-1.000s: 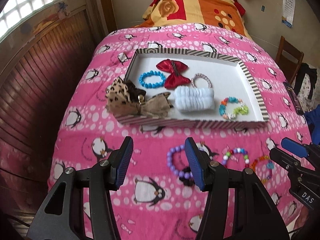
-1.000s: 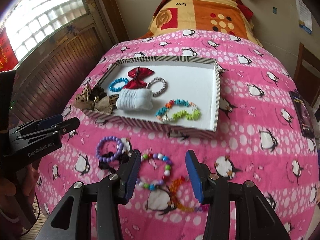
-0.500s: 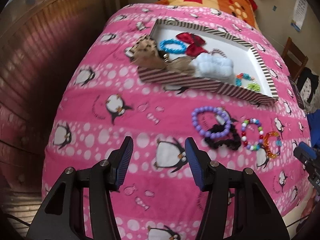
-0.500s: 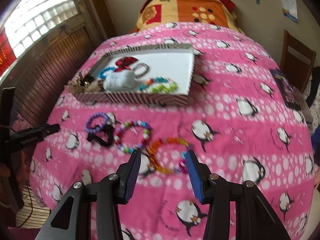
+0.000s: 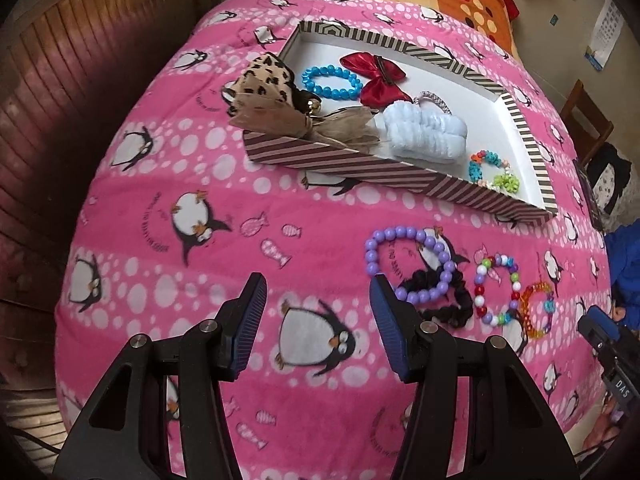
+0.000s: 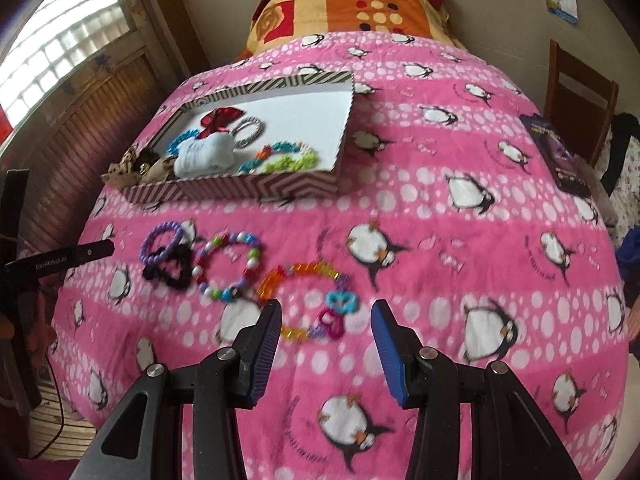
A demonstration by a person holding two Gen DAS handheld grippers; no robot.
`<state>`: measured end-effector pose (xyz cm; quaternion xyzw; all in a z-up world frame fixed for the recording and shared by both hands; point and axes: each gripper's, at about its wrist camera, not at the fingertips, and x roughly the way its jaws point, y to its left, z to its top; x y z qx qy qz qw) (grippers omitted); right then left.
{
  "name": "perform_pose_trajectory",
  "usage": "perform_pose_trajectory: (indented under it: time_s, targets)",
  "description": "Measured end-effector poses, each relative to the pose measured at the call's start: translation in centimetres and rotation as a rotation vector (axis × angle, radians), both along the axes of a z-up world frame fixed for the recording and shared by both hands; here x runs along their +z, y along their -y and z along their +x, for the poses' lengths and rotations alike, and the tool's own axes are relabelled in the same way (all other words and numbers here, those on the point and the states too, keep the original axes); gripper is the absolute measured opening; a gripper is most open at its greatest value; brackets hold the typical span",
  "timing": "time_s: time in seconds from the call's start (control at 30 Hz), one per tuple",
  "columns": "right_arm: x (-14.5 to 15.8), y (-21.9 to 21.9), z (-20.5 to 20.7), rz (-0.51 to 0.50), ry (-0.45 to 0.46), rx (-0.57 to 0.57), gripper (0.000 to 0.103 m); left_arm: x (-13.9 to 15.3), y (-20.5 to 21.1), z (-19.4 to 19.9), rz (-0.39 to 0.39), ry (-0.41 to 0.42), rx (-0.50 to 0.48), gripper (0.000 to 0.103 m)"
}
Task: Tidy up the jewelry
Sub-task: 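Withdraw both tools from the tray toward the remaining bracelets, then grasp purple bead bracelet with left tool while right tool grasps orange crystal bracelet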
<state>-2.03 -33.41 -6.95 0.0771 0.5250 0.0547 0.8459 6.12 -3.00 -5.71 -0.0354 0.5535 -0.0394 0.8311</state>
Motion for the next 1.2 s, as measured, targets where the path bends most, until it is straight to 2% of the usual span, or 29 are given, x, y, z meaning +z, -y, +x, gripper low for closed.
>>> perform_pose_trajectory:
  time_s: [0.27,0.33,0.47,0.73,0.77,0.83,0.87,0.9,1.0,1.2]
  targets:
    - [-2.8,-0.6,2.4,-0.052,-0.06,0.073,0.044,-1.2,0.5,2.1,-0.005,-0.036,0.013,0.053]
    - [-3.7,-1.1,2.9,-0.064,-0.079,0.098,0.039,-1.5,0.6,2.4,-0.016,-0.046,0.012,0.053]
    - [-4.8,-1.4,3.9,-0.087,-0.085,0.111,0.038,-2.0,1.2,3.2,-0.059,-0.075,-0.005,0.053]
    - [-5.6,-1.5,4.7,-0.094,-0.067,0.126,0.037,-3.6,3.4,4.2,-0.01,-0.091,-0.048,0.052]
    - [-5.6,-1.5,4.7,-0.096,-0.063,0.126,0.028,-3.7,3.5,4.1,-0.004,-0.075,-0.048,0.05]
    - [-5.6,-1.5,4.7,-0.092,-0.053,0.126,0.017,-3.8,3.7,4.1,0.037,-0.053,-0.054,0.021]
    - [-5.6,-1.4,4.8,-0.088,-0.05,0.124,0.011,-3.8,3.7,4.1,0.046,-0.048,-0.06,0.016]
    - [-5.5,-1.3,4.8,-0.079,-0.048,0.124,0.01,-3.8,3.6,4.2,0.026,-0.054,-0.065,0.008]
    - [-4.8,-1.2,4.8,-0.051,-0.034,0.133,0.009,-3.0,3.0,4.0,-0.006,-0.061,-0.053,0.008]
    - [-0.5,-1.2,4.2,-0.032,0.074,0.15,0.009,0.6,2.6,2.7,-0.033,0.022,-0.044,0.008]
